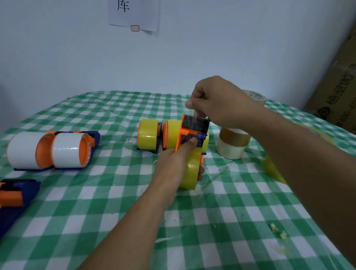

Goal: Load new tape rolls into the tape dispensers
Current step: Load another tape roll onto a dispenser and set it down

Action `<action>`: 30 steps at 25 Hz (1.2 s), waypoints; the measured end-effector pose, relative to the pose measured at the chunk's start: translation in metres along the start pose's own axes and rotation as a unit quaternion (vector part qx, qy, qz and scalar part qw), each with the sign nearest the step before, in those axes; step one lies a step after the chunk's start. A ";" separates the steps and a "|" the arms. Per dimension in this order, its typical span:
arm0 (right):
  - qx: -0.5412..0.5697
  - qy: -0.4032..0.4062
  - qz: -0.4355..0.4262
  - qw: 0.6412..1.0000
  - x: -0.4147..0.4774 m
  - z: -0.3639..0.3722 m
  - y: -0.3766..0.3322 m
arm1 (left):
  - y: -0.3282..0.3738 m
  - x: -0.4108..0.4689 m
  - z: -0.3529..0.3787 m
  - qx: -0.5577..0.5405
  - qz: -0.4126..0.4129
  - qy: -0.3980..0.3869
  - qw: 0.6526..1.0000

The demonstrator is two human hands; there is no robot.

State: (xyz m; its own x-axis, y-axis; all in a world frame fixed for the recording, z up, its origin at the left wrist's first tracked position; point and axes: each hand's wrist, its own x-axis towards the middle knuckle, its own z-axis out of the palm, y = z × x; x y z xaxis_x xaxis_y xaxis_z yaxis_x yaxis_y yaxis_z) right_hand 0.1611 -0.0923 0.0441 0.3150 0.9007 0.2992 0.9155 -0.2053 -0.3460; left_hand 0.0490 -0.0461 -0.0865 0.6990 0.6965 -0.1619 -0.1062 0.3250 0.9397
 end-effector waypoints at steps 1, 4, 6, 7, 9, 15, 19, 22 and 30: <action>0.003 0.000 0.003 1.000 0.000 0.000 0.001 | 0.000 0.000 -0.001 -0.002 -0.001 -0.003 1.000; 0.018 -0.001 0.011 1.000 0.001 -0.001 0.003 | 0.000 -0.002 -0.002 -0.005 0.000 -0.015 1.000; 0.018 -0.003 0.012 1.000 0.001 -0.001 0.003 | 0.000 -0.003 0.000 0.009 0.011 -0.014 1.000; 0.016 -0.005 0.012 1.000 0.001 -0.001 0.003 | 0.000 -0.003 0.001 0.020 0.014 -0.008 1.000; 0.009 -0.003 0.008 1.000 0.001 0.000 0.002 | 0.000 -0.002 0.003 0.035 0.014 0.005 0.999; -0.014 0.001 0.001 1.000 0.003 0.001 0.000 | -0.001 -0.002 0.003 0.040 0.016 0.015 0.999; -0.017 0.004 -0.003 1.000 0.005 0.003 0.000 | -0.001 -0.001 0.003 0.047 0.018 0.023 0.998; -0.020 0.003 -0.004 1.000 0.006 0.005 0.001 | 0.000 -0.002 0.003 0.041 0.017 0.029 0.999; -0.014 0.000 -0.009 1.000 0.008 0.006 0.001 | 0.002 -0.003 0.006 0.021 0.022 0.054 0.998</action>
State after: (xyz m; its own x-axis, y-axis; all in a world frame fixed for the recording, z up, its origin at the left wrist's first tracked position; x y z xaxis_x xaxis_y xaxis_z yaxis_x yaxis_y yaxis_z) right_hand 0.1634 -0.0831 0.0405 0.2975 0.9047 0.3049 0.9279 -0.1989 -0.3154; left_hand 0.0504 -0.0515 -0.0827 0.6143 0.7749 -0.1486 -0.1049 0.2669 0.9580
